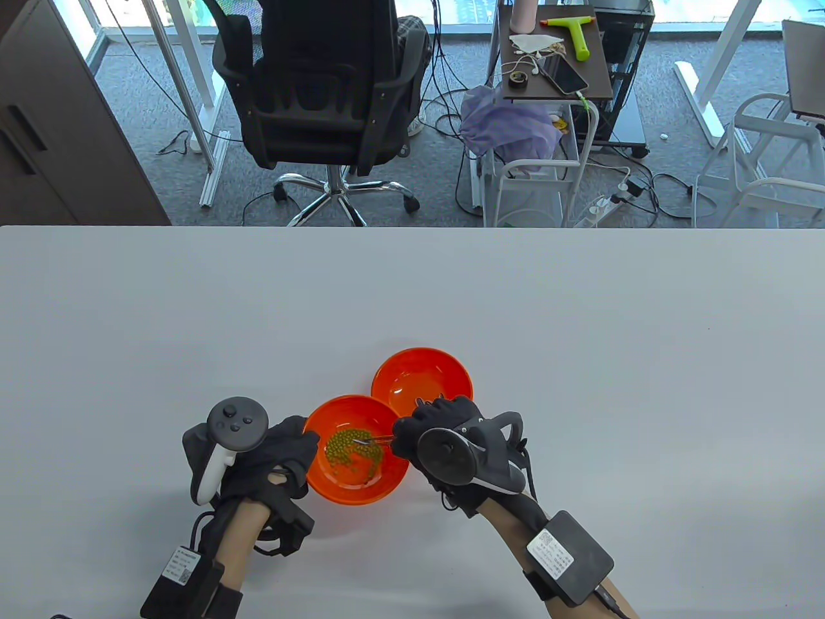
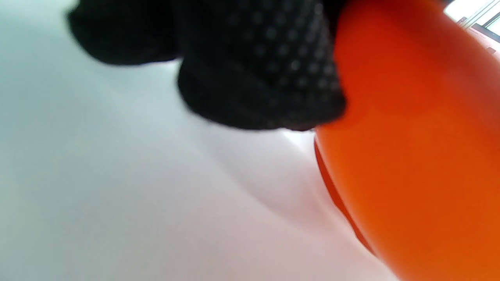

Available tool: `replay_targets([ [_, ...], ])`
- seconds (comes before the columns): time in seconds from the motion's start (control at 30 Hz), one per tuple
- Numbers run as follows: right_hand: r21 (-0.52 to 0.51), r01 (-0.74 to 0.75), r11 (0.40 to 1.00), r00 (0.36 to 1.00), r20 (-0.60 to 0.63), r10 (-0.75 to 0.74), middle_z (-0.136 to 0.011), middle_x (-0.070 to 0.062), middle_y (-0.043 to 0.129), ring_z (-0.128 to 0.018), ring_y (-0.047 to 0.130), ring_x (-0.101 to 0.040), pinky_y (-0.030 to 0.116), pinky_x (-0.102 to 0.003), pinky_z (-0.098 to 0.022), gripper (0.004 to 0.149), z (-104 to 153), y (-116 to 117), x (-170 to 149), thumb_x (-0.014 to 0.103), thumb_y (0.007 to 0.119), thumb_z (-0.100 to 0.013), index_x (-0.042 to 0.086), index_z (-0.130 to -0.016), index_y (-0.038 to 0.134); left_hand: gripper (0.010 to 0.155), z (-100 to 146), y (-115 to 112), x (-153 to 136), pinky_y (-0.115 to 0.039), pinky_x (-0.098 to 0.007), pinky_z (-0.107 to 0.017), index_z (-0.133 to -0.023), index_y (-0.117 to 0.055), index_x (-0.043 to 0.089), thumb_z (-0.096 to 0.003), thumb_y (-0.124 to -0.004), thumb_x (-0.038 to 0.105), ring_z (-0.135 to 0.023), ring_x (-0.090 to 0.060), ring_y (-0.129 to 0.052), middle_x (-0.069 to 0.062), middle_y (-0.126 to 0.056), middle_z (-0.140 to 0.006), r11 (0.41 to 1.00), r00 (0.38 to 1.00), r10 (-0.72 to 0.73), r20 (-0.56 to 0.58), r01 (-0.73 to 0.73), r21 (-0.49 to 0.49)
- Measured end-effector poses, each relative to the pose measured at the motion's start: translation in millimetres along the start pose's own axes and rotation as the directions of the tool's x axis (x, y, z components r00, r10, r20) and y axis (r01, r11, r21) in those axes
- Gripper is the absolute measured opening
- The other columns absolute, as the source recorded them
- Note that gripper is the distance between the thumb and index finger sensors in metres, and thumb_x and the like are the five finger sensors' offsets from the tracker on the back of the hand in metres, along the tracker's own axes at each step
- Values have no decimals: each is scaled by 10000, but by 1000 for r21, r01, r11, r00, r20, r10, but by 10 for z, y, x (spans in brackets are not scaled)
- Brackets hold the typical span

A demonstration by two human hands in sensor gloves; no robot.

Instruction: Pick sunflower seeds with tweezers into bowl

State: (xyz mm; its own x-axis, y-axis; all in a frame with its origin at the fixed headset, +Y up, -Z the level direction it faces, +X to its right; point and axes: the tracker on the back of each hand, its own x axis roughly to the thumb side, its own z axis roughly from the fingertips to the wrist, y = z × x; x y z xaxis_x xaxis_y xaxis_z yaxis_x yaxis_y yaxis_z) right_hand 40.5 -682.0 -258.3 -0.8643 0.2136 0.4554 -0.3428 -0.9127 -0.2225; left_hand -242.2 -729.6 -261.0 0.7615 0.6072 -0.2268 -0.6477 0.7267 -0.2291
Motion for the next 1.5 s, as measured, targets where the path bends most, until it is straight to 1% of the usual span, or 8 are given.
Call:
replay_targets([
  [0.17,-61,-10,998,993,-115,3,-332,163,953,-253,958,-117,869,-381,-472,375,-2,-13,-152,477,888,-296,285,-558,1074,490,-1,4,-6,-935,-364,-205,-871,-840,121,-471,-773,395,-112,-134,-1049,-48,-1048,-430,1000,1000,0,-6,0,1],
  [0.3,-78,-25,997,980,-201,9,-332,163,952,-248,957,-116,871,-380,-466,374,-1,9,-293,474,887,-299,281,-559,1074,490,-4,9,-8,-935,-364,-205,-871,-839,121,-470,-774,395,-113,-134,-1048,-48,-1048,-429,1000,1000,1,-7,-1,1],
  [0.5,-39,-47,998,962,-270,35,-347,167,947,-258,956,-112,868,-381,-470,381,7,127,-453,470,868,-312,282,-581,1062,491,-6,12,-9,-935,-365,-205,-872,-839,120,-471,-773,395,-113,-135,-1049,-47,-1048,-431,1000,1000,0,-8,0,0],
  [0.7,20,-64,998,953,-295,67,-367,166,945,-277,958,-111,865,-386,-481,390,15,235,-532,462,851,-325,278,-605,1051,491,-8,11,-8,-934,-365,-206,-872,-839,119,-471,-773,394,-113,-136,-1049,-49,-1048,-430,1000,1000,-1,-9,1,-4],
  [0.87,40,-96,995,949,-298,104,-365,162,947,-275,960,-113,868,-385,-483,390,14,273,-532,457,853,-324,272,-602,1055,491,-8,10,-5,-935,-364,-205,-873,-838,121,-471,-773,395,-114,-135,-1049,-47,-1048,-431,1000,1000,1,-5,-1,-3],
  [0.97,102,-100,990,937,-324,128,-384,171,951,-301,970,-109,865,-384,-502,406,12,315,-553,473,843,-329,281,-624,1045,491,-8,8,-5,-935,-364,-206,-872,-838,121,-471,-773,395,-114,-134,-1049,-48,-1048,-431,1000,1000,1,-4,-1,-3],
  [1.27,75,-88,993,934,-340,109,-409,175,953,-339,974,-113,850,-394,-529,408,16,269,-581,475,857,-322,300,-646,1033,491,-8,8,-9,-935,-365,-207,-872,-838,122,-471,-772,396,-115,-134,-1049,-47,-1048,-432,1000,1000,5,-7,-5,2],
  [1.5,41,-88,995,923,-373,97,-453,165,955,-427,976,-133,819,-426,-568,405,24,210,-621,473,863,-321,315,-655,1027,491,-24,48,-75,-936,-363,-208,-871,-837,123,-470,-770,398,-116,-133,-1049,-44,-1047,-433,998,999,32,-32,-31,47],
])
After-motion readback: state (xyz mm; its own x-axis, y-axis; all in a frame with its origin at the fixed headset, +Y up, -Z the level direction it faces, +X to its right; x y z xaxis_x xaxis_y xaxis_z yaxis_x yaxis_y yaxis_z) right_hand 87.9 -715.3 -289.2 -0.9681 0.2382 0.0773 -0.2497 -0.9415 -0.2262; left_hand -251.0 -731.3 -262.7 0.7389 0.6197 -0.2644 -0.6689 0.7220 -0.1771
